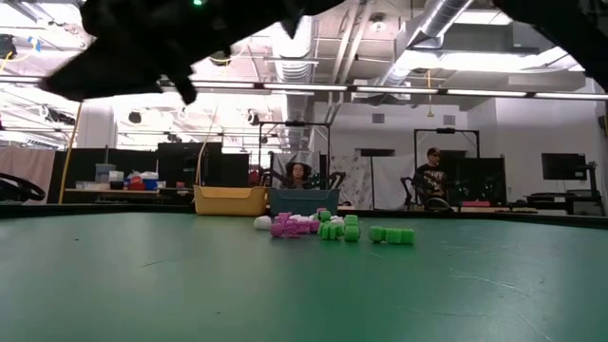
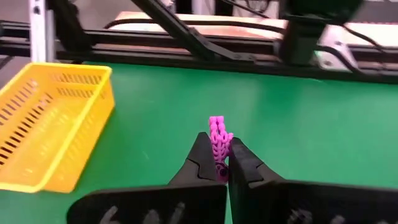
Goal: Sort Halloween decoration
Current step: Put the pink skeleton into the yellow bin
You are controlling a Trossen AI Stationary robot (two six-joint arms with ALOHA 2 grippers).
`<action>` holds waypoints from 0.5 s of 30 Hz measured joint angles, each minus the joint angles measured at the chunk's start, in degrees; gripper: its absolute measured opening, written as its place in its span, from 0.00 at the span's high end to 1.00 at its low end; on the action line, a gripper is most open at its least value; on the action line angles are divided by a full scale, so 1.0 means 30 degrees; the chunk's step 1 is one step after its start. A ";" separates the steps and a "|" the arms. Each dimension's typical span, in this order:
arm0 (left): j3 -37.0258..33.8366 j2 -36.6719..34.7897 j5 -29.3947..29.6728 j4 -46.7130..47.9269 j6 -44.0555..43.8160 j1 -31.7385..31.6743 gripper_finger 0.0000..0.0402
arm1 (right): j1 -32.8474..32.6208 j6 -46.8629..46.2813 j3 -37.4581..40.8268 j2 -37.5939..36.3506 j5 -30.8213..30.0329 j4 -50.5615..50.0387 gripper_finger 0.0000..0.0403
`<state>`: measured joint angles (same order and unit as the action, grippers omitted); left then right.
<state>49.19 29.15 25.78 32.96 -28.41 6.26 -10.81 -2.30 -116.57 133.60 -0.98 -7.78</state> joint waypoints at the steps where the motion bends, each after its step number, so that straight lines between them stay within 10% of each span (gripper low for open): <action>1: 0.0000 -0.0196 0.0007 -0.0018 -0.0133 0.0004 0.42 | -0.0064 0.0068 -0.0511 0.0378 0.0248 -0.0015 0.99; 15: 0.0007 -0.1530 0.0004 -0.0171 -0.1449 0.0003 0.42 | -0.2336 0.0462 -0.5013 0.3419 0.0433 0.0280 0.99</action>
<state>49.21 24.56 25.79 32.45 -32.75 6.27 -17.82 -0.92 -131.61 143.86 0.32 -6.94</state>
